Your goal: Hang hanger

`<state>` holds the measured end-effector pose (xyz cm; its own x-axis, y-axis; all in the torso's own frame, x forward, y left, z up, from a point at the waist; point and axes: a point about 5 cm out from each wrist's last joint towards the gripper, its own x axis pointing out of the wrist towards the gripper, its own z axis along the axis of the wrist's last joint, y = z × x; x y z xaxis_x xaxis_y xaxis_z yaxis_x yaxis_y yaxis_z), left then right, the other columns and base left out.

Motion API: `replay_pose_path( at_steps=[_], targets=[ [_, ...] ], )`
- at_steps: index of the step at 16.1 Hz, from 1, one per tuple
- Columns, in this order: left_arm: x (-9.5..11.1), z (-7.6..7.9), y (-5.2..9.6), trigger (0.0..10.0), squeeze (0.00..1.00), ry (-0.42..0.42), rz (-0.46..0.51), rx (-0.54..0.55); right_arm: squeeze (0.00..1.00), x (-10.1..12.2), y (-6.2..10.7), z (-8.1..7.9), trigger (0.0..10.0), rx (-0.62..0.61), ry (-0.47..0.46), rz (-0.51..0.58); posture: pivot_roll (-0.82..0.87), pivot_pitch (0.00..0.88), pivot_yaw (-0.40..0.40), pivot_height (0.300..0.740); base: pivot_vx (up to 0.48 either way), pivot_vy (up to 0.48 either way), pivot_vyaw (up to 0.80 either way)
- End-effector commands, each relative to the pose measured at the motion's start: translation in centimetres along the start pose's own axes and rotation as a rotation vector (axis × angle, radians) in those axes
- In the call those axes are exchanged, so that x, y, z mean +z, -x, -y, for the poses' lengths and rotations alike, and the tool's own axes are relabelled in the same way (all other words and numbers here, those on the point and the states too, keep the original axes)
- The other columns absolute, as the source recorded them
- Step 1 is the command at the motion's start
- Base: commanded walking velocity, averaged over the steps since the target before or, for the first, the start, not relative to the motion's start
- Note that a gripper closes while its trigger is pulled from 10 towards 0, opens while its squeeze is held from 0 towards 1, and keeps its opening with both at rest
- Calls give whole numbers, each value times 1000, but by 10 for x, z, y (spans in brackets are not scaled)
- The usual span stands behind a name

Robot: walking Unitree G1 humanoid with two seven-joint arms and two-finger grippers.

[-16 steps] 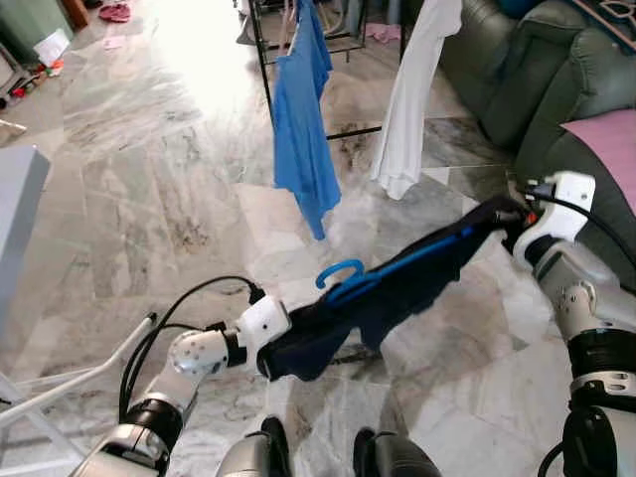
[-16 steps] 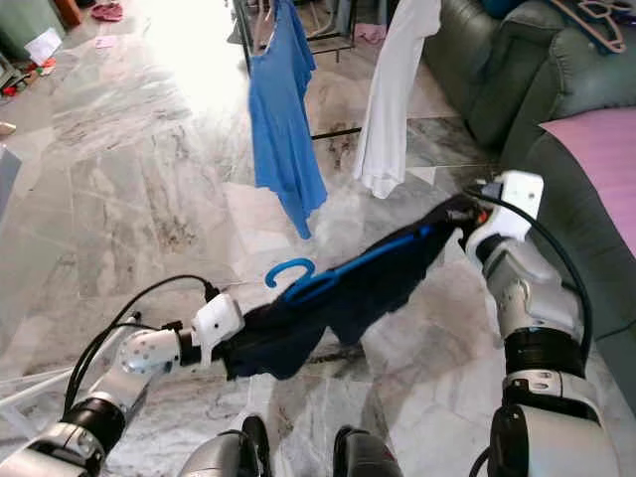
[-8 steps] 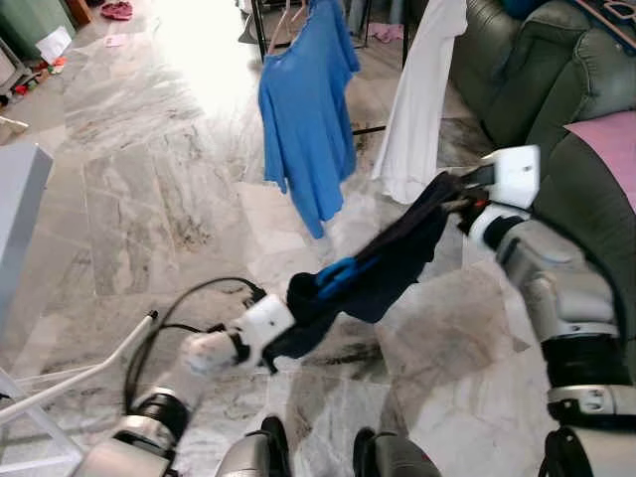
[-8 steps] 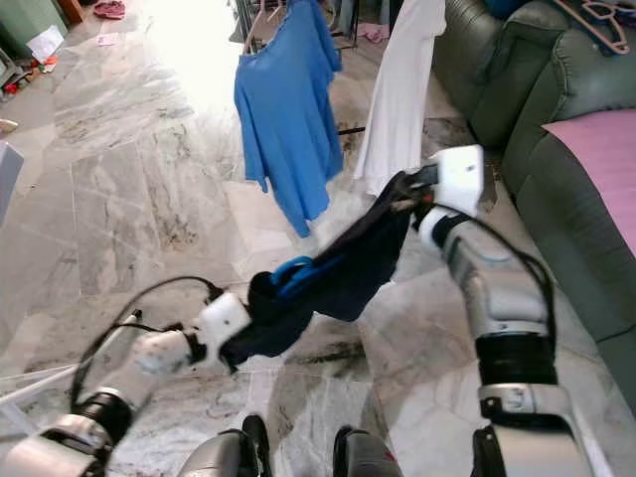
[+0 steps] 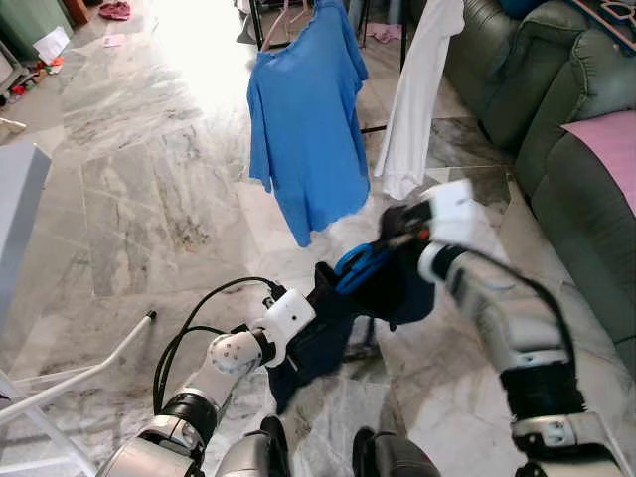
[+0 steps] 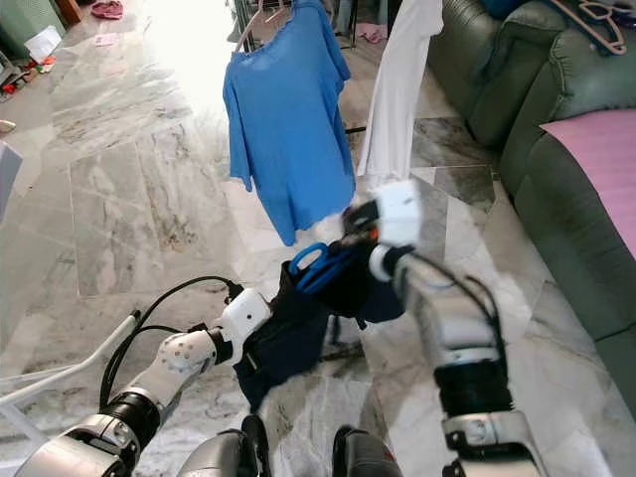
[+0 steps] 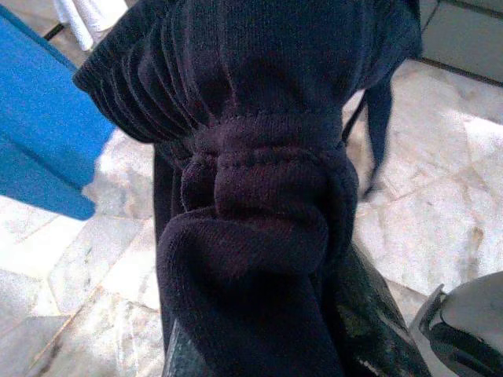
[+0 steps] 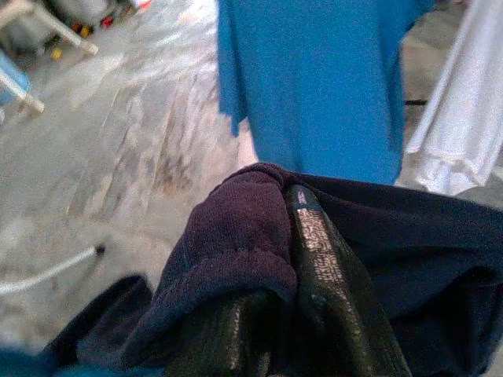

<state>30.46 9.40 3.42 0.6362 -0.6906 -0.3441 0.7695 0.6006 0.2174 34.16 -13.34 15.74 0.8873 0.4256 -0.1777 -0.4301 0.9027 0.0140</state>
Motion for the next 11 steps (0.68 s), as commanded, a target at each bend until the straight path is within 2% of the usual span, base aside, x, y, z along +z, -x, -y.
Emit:
replay_pose_path(
  at_steps=[1, 7, 8, 9, 10, 11],
  targets=[
    [10, -4, -4, 0, 0, -7, 32, 14, 0, -7, 1, -13, 0, 51, 60, -28, -186, 222, 26, 740, 0, 0, 0],
    [17, -8, -6, 0, 0, -10, 44, 22, 0, -29, 4, -48, 0, 222, 85, -104, -180, 216, 31, 740, 0, 0, 0],
    [17, -8, -6, 0, 0, -12, 40, 23, 0, -35, 8, -57, 2078, 298, 101, -130, -179, 216, 30, 740, 0, 0, 0],
    [16, -9, -6, 0, 0, -16, 34, 28, 0, -40, 12, -64, 4667, 359, 116, -153, -179, 215, 30, 740, 0, 0, 0],
    [16, -11, -5, 0, 0, -13, 27, 39, 0, -42, 15, -67, 3098, 398, 147, -162, -179, 215, 30, 740, 0, 0, 0],
    [16, -13, -5, 0, 0, -13, 22, 48, 0, -44, 15, -67, 7882, 400, 157, -174, -179, 214, 29, 740, 0, 0, 0]
  ],
)
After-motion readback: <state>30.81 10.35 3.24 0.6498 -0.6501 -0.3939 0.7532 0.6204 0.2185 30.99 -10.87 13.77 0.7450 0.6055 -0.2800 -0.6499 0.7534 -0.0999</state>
